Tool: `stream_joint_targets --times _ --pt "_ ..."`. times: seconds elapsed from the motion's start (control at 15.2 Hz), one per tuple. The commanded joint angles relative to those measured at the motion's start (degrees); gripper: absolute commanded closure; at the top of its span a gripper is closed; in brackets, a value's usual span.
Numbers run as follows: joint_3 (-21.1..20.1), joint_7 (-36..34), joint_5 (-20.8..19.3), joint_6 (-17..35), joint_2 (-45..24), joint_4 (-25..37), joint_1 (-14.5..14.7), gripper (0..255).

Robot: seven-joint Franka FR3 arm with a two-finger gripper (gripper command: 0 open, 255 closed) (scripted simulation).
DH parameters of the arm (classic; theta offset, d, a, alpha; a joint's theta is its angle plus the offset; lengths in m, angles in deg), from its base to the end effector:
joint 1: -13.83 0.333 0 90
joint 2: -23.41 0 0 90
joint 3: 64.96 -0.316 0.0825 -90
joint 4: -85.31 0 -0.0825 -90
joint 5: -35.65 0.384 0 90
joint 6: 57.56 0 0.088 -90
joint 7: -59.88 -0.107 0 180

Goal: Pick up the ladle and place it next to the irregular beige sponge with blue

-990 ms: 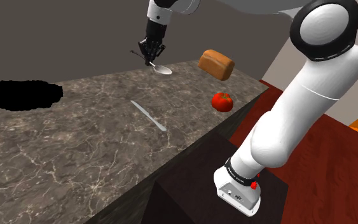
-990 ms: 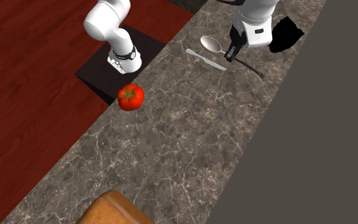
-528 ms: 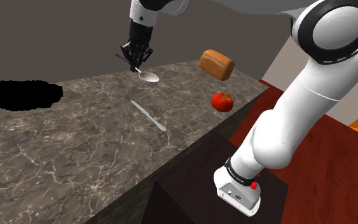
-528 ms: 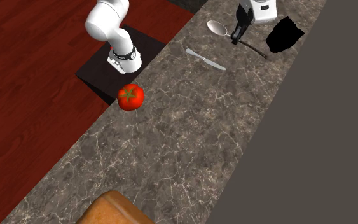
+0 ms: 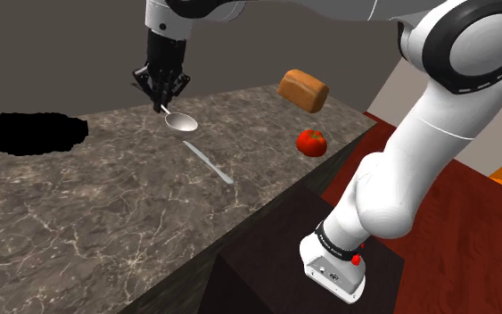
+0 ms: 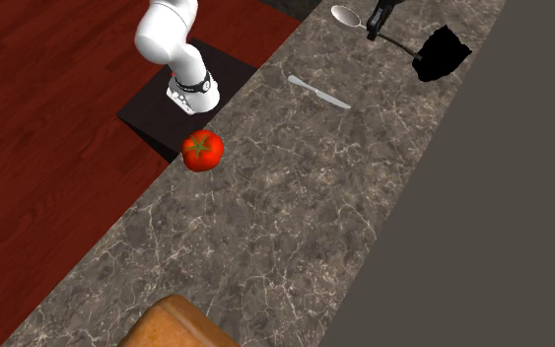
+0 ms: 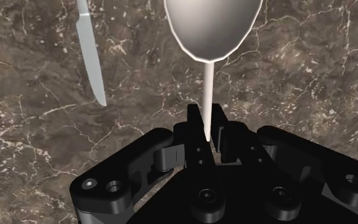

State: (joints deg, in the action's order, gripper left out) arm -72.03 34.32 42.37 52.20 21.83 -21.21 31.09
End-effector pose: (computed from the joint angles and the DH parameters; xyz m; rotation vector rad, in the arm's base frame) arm 0.5189 0.2431 0.5019 -3.0241 0.0902 0.0331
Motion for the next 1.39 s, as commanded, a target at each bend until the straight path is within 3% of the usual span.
stream_joint_targets --times 0.0,0.2,1.32 --pt "-1.27 -2.80 -0.31 0.19 -1.31 1.41 1.36 255" --pt "-2.91 -6.54 -0.87 0.23 -3.10 3.53 3.29 255" --pt "-2.98 -5.62 -0.90 12.61 -6.37 -5.64 3.51 255"
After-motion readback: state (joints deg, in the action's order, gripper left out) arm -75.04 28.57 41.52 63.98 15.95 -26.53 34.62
